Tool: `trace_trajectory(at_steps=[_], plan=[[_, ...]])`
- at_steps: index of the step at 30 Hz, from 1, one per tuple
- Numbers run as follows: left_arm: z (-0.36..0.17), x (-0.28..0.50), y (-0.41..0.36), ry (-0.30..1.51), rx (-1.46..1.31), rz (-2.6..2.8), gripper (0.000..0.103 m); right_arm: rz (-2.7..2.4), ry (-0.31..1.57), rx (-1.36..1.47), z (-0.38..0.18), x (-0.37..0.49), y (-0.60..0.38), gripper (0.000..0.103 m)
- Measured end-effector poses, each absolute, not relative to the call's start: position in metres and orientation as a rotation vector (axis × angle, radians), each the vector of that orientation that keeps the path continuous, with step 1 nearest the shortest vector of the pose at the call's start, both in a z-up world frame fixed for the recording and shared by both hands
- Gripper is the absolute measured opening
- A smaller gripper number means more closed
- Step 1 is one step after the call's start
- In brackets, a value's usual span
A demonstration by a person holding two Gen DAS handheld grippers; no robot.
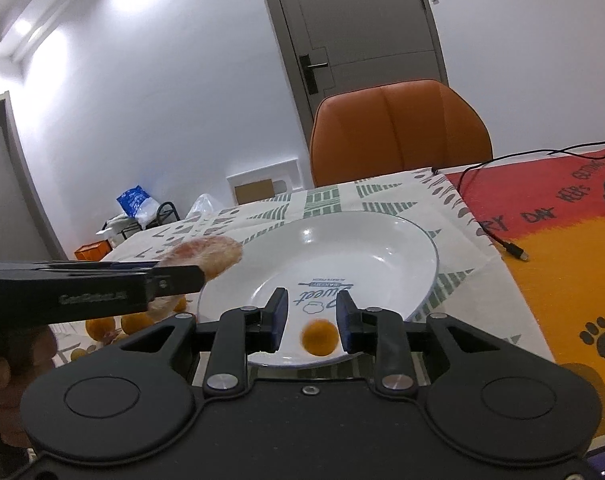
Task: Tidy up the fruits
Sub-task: 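Carry both fruits over the white bowl and open both tools, then lift both tools out of the bowl back toward the fruit pile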
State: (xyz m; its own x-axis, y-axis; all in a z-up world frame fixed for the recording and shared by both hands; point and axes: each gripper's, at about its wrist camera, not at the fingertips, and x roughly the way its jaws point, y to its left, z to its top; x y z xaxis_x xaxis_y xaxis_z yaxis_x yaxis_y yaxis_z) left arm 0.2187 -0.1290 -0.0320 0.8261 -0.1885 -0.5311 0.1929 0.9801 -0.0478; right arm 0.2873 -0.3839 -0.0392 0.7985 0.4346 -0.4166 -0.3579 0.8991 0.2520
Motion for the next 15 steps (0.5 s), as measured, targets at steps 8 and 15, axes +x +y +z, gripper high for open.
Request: trace_trajectory(at_steps=[8,15], plan=[[-0.029,0.224,-0.141,0.564,0.01,-0.21,0.034,0.435,0.482,0.205,-0.038,0.284,-0.392,0.033],[-0.021,0.216,-0.136,0.549,-0.001,-0.184,0.037,0.415,0.475,0.225,-0.039,0.276,-0.398,0.058]])
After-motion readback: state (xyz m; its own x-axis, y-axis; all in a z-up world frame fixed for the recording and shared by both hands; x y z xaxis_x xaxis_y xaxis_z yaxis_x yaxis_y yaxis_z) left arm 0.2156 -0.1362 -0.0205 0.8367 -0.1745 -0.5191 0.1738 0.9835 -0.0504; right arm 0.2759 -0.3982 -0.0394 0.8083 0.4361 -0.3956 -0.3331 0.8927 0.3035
